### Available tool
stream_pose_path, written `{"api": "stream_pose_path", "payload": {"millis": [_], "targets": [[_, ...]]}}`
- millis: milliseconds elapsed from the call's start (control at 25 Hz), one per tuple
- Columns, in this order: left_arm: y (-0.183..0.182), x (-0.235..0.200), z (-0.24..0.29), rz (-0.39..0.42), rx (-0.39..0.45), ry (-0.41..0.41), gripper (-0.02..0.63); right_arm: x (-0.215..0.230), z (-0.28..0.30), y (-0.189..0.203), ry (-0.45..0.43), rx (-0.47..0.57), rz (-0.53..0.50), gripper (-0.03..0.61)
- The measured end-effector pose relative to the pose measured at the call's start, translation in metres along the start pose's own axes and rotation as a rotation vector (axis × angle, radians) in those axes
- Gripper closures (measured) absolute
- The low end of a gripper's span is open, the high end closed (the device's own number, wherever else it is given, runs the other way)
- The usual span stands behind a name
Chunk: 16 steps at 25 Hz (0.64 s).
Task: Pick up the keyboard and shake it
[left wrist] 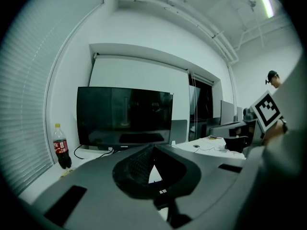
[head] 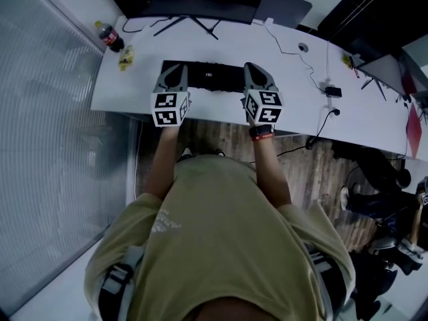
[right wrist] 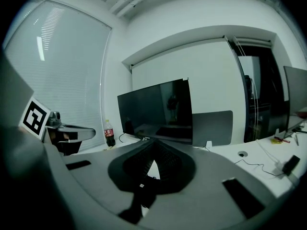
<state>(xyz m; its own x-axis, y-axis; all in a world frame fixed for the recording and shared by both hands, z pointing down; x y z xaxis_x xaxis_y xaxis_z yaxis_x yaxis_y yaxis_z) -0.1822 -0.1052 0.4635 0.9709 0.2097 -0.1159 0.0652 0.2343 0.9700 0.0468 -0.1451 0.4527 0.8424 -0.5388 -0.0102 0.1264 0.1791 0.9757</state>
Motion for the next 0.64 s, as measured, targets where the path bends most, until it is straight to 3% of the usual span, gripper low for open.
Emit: {"api": "stream_pose_path", "payload": {"millis": [440,640], "targets": [[0.003,-0.025,0.029,0.027,-0.04,0.094,0.594,-0.013,0.028,0.0,0.069,-0.005,0.016,0.555],[0.02,-0.035,0.048,-0.024,-0.116,0.145,0.594,-0.003,0.041,0.013,0.095,-0.011,0.071,0.554]]}}
Point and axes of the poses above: the fingertips, and each gripper's own axes: z forward along the fingers, x to its right, y out of its underside, the point moved 5 cm from there along -z, backward along the fingers, and after that the axes turned 5 degrees about -z, right-handed, at the moved point
